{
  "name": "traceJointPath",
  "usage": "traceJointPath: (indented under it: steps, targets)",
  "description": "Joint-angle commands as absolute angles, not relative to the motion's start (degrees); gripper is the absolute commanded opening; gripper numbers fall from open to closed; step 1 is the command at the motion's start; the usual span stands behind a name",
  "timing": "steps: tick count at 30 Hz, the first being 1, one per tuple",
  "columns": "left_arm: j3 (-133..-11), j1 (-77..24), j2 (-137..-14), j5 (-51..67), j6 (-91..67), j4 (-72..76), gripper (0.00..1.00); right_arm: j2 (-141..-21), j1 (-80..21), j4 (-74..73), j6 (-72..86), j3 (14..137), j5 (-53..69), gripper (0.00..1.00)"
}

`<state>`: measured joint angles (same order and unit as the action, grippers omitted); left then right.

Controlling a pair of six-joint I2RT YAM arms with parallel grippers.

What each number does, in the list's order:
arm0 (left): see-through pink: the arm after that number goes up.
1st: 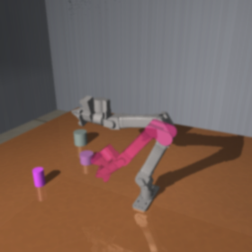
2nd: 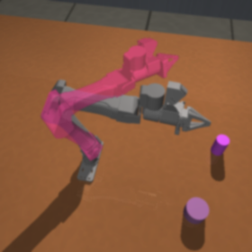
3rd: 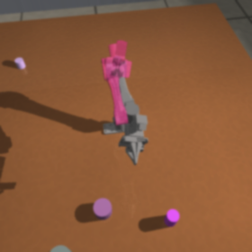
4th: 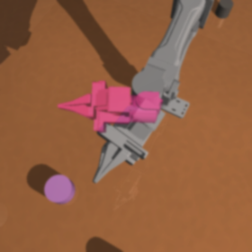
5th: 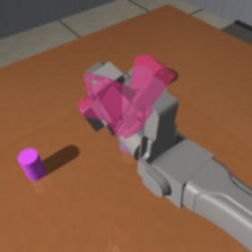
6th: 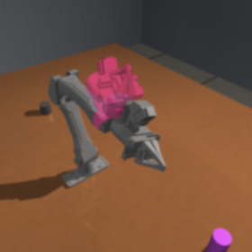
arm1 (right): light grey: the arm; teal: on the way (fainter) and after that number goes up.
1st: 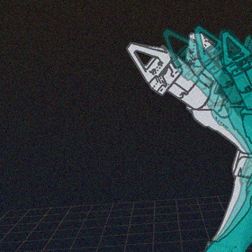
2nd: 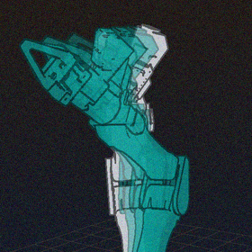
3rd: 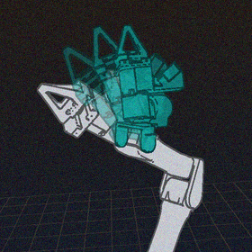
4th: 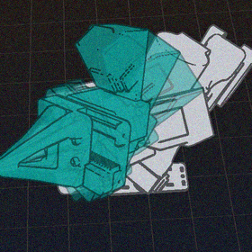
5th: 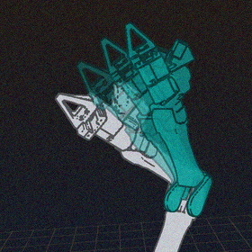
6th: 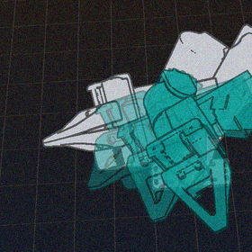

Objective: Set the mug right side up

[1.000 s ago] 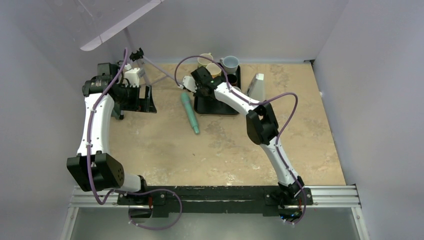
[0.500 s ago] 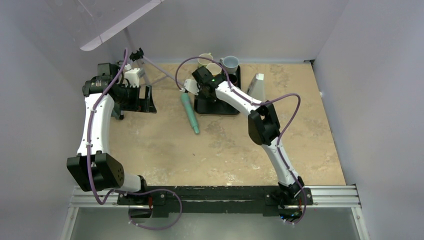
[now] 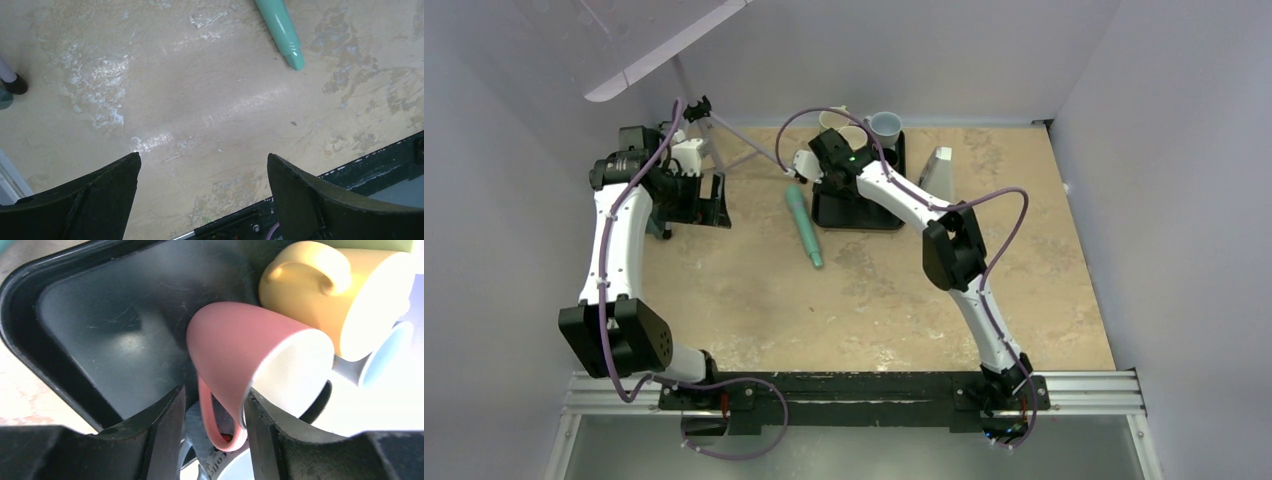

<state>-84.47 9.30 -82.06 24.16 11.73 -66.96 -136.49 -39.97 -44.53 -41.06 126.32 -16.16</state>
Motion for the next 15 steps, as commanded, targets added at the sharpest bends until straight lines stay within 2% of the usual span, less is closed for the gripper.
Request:
traceJointPath:
  steps: [1,4,7,8,9,12,15]
  targets:
    - [-85.1,11.5,-84.5,17.4,15.1,-65.8,1.0,-129.3,-39.9,-41.1,-39.0,128.7,-19.6,0.5]
    - [-83.3,13.9,-85.9,13.1,16.5,-63.5,0.99,-126.6,-40.0,-39.7,-37.2,127.0,-20.7,0.54]
    - [-82.3,17.7,-87.6,10.0,16.3,-61.1,0.93,-123.0,-40.1,-37.4,-34.5,124.4,-20.1,0.57]
    - [-81.7,18.9,-88.0,8.7,16.2,-59.7,0.92,-121.8,-40.1,-36.9,-33.6,123.6,-19.7,0.65]
    - [-81.0,19.7,-88.2,7.0,16.2,-57.9,0.92,-120.7,-40.1,-36.4,-32.7,122.8,-19.4,0.79]
    - [-79.0,21.7,-89.8,2.1,15.7,-51.6,0.89,-117.3,-40.5,-34.6,-30.1,120.4,-19.8,0.81]
    - [-77.6,22.9,-92.0,-1.4,14.4,-46.1,0.81,-114.3,-40.6,-31.9,-27.7,117.2,-20.8,0.81]
